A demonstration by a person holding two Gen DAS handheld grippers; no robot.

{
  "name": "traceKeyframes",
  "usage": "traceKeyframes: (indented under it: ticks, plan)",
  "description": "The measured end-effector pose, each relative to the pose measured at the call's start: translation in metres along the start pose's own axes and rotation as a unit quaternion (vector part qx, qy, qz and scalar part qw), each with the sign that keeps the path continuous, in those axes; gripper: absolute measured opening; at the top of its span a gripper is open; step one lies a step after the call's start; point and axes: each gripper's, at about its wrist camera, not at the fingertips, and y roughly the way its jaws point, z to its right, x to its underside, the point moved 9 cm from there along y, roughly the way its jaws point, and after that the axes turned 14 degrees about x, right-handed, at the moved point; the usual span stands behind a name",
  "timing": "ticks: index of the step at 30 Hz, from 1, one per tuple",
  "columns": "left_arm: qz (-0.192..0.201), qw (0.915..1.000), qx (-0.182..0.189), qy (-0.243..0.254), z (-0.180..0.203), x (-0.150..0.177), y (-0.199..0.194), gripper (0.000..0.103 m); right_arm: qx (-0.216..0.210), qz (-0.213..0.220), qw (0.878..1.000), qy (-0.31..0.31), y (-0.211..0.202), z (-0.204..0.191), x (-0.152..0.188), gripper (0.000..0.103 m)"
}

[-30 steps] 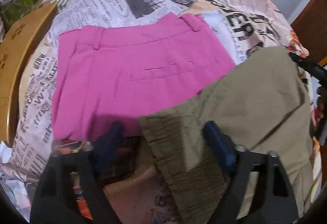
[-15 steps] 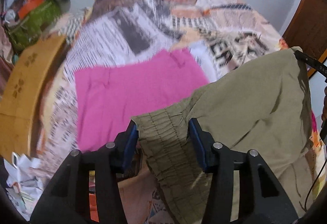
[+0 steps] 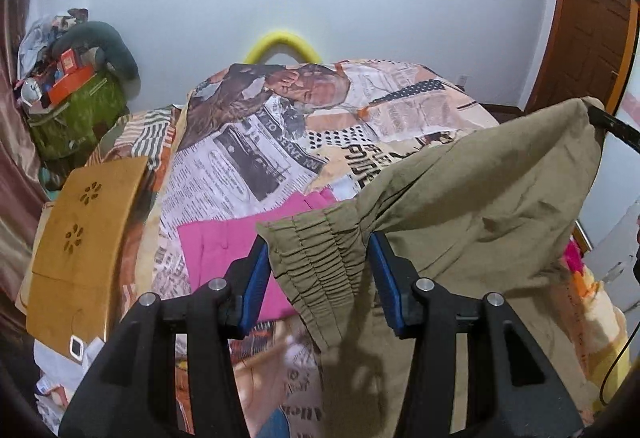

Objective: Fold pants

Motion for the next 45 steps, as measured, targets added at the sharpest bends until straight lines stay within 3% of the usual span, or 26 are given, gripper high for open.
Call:
traceKeyframes:
  ticks: [1,2,3,7,16,18,22,25,35,45]
  plan:
    - [-0.002,1.0000,0.000,0.000,0.002,0.003,-0.003,0.040,-0.002,-0.002,1.000,0.001,-0.005,0.000,0.004,0.011]
    - [-0.006,1.0000,-0.003,0.000,0.004,0.008,-0.008,0.024,-0.004,-0.004,1.000,0.001,-0.012,0.001,0.008,0.011]
    - [-0.012,0.9999,0.002,-0.001,0.006,0.012,-0.010,0.021,-0.004,-0.005,1.000,0.002,-0.016,0.002,0.012,0.011]
    - [-0.026,0.9989,0.038,-0.014,0.016,0.031,-0.019,0.021,-0.018,-0.014,1.000,0.001,-0.039,-0.001,0.032,0.011]
    - [-0.047,0.9980,0.043,-0.004,0.031,0.070,-0.032,0.022,-0.029,-0.032,0.999,-0.013,-0.076,-0.016,0.081,0.011]
    - [-0.058,0.9977,0.035,-0.004,0.029,0.074,-0.029,0.027,-0.026,-0.040,0.999,-0.011,-0.075,-0.015,0.088,0.011]
    - [-0.058,0.9977,0.031,-0.017,0.023,0.067,-0.022,0.067,-0.018,-0.058,0.998,0.012,-0.063,-0.001,0.092,0.011]
    - [-0.049,0.9985,0.022,-0.012,0.021,0.053,-0.011,0.080,-0.015,-0.068,0.997,0.031,-0.050,0.009,0.093,0.011]
    - [-0.107,0.9939,0.020,-0.019,0.004,0.010,0.097,0.081,0.001,-0.098,0.995,0.034,0.008,0.032,0.107,0.011]
    - [-0.178,0.9817,0.031,-0.060,-0.018,0.011,0.202,0.081,-0.008,-0.110,0.993,0.043,0.051,0.050,0.117,0.011]
